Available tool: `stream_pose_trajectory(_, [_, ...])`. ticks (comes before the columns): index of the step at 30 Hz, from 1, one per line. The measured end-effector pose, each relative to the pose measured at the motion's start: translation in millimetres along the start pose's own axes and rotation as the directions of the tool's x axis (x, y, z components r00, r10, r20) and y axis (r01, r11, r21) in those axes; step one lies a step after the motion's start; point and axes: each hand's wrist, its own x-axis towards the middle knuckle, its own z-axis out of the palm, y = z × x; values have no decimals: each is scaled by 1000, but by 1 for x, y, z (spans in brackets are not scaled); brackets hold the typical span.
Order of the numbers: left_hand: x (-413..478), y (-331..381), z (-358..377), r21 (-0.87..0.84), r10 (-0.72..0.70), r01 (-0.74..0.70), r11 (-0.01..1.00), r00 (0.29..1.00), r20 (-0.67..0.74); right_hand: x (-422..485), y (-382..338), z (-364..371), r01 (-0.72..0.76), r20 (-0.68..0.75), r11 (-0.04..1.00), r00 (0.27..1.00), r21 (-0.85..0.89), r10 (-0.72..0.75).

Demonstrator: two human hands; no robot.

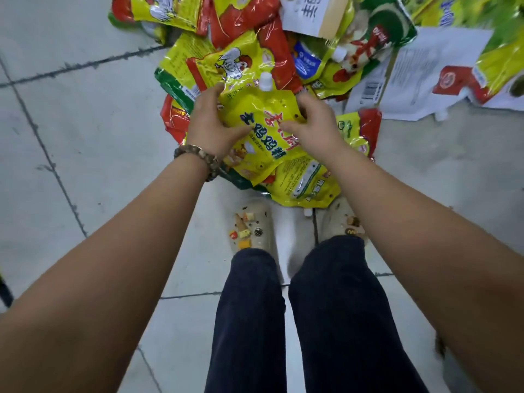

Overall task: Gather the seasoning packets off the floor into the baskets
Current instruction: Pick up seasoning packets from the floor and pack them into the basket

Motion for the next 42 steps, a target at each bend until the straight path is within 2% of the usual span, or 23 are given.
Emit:
stream_pose_trajectory(3, [-3,8,-16,-53,18,-7,999,979,205,-19,-15,-21,62,69,997,995,52,-66])
stream_pose_trajectory(5, [-7,17,-24,-83,8,27,996,920,391,-28,-25,-38,68,94,992,993,105,-78])
stream_pose_trajectory(7, [-13,27,-24,-143,39,39,989,861,508,-34,-30,-49,54,39,989,997,134,-59])
stream_pose_trajectory(9, [-16,35,-15,-140,69,2,990,862,502,-41,-31,-56,49,-130,988,991,144,-30])
stream_pose_trajectory(12, [-18,39,-2,-264,37,98,959,886,462,-49,-14,-66,-25,-372,955,918,294,139])
stream_pose_trajectory(13, [-19,40,2,-336,32,138,932,890,455,-52,-8,-69,-78,-364,911,901,405,238])
stream_pose_trajectory(14, [-21,43,6,-398,38,159,904,895,444,-56,-1,-70,-143,-279,835,901,531,332])
stream_pose_trajectory(15, [-23,48,10,-438,45,166,883,901,431,-61,4,-68,-222,-121,738,917,638,380])
stream_pose_trajectory(17, [-28,60,21,-482,63,169,860,901,429,-72,11,-59,-365,172,604,920,709,353])
stream_pose_trajectory(18, [-30,67,28,-474,72,160,866,897,436,-78,13,-53,-379,210,583,917,718,338])
stream_pose_trajectory(19, [-30,73,34,-457,84,147,877,890,449,-82,15,-50,-366,178,590,919,719,352])
stream_pose_trajectory(21, [-27,81,46,-438,113,109,892,886,450,-90,24,-53,-290,3,626,909,723,417])
stream_pose_trajectory(23, [-17,80,55,-418,81,78,905,934,348,-98,36,-67,-242,-165,671,860,701,483])
stream_pose_trajectory(25, [-7,71,64,-299,-19,74,951,983,183,-108,50,-83,-231,-274,686,794,690,543])
stream_pose_trajectory(27, [-6,59,76,44,-34,28,999,991,127,-118,65,-94,-236,-331,689,741,686,584])
stream_pose_trajectory(28, [-9,54,84,260,19,-64,963,985,174,-121,71,-98,-244,-349,691,722,680,598])
stream_pose_trajectory(30, [-16,48,102,536,148,-311,785,934,324,-125,81,-101,-261,-380,711,699,653,606])
stream_pose_trajectory(32, [-18,44,116,626,216,-434,647,893,396,-128,89,-100,-260,-393,718,693,645,605])
stream_pose_trajectory(35, [-13,38,131,686,238,-499,530,864,444,-127,102,-94,-260,-391,712,689,652,610])
stream_pose_trajectory(38, [-5,32,138,758,254,-566,325,824,506,-124,111,-86,-274,-360,696,699,663,618])
stream_pose_trajectory(40, [2,31,139,768,213,-582,267,813,543,-125,114,-82,-284,-347,698,708,657,615])
stream_pose_trajectory(42, [6,30,138,737,185,-620,269,785,592,-130,116,-80,-291,-335,702,719,650,609])
